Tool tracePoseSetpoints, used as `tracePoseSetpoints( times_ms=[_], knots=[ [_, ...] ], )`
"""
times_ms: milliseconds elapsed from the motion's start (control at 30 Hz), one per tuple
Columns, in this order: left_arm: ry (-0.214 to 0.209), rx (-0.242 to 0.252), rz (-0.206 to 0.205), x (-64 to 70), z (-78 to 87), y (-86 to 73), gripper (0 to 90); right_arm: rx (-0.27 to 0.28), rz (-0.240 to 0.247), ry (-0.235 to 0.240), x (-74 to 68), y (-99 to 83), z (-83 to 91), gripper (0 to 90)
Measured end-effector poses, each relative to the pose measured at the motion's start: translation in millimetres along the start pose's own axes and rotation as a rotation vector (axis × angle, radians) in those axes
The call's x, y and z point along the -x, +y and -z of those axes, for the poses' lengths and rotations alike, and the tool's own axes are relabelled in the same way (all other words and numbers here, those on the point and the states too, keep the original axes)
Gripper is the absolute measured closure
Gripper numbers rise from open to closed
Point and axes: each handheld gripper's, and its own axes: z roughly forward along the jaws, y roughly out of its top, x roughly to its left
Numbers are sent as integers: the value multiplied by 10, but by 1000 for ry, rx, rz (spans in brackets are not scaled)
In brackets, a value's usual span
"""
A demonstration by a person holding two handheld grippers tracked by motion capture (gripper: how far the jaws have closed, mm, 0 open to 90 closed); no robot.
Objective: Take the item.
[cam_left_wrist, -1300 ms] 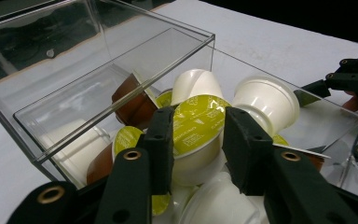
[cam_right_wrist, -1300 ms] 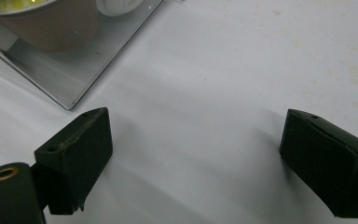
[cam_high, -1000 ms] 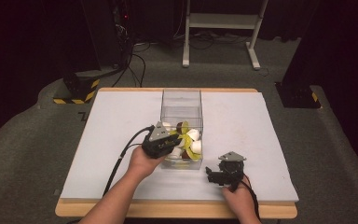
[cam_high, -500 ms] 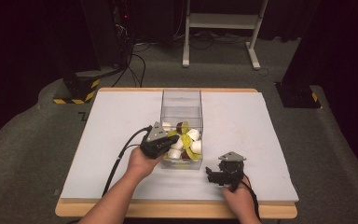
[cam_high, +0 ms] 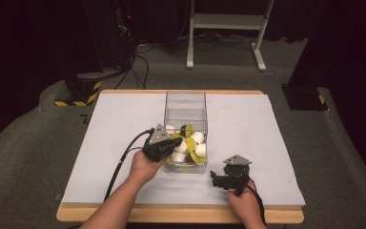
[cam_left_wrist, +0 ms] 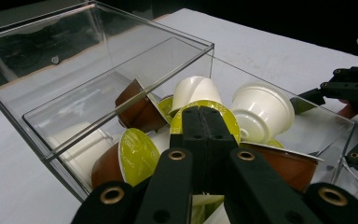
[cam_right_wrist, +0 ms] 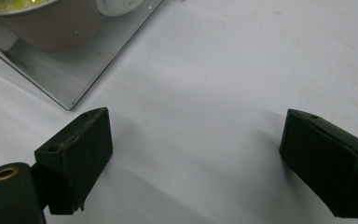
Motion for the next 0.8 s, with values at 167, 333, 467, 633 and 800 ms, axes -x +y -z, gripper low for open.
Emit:
tracePoseSetpoints(
  times_ms=[167,333,467,633,800],
  knots=[
    [-3,10,22,-9,7,0,899,0,0,0,0,0,0,91],
    [-3,12,30,-27,24,22,900,0,0,-1,-1,0,0,92],
    [-8,31,44,-16,44,62,900,1,2,0,1,-1,0,92],
    [-6,41,51,-10,50,77,900,1,3,0,1,-1,0,92],
    [-12,51,57,-7,52,84,900,1,2,0,1,0,-1,91]
  ],
)
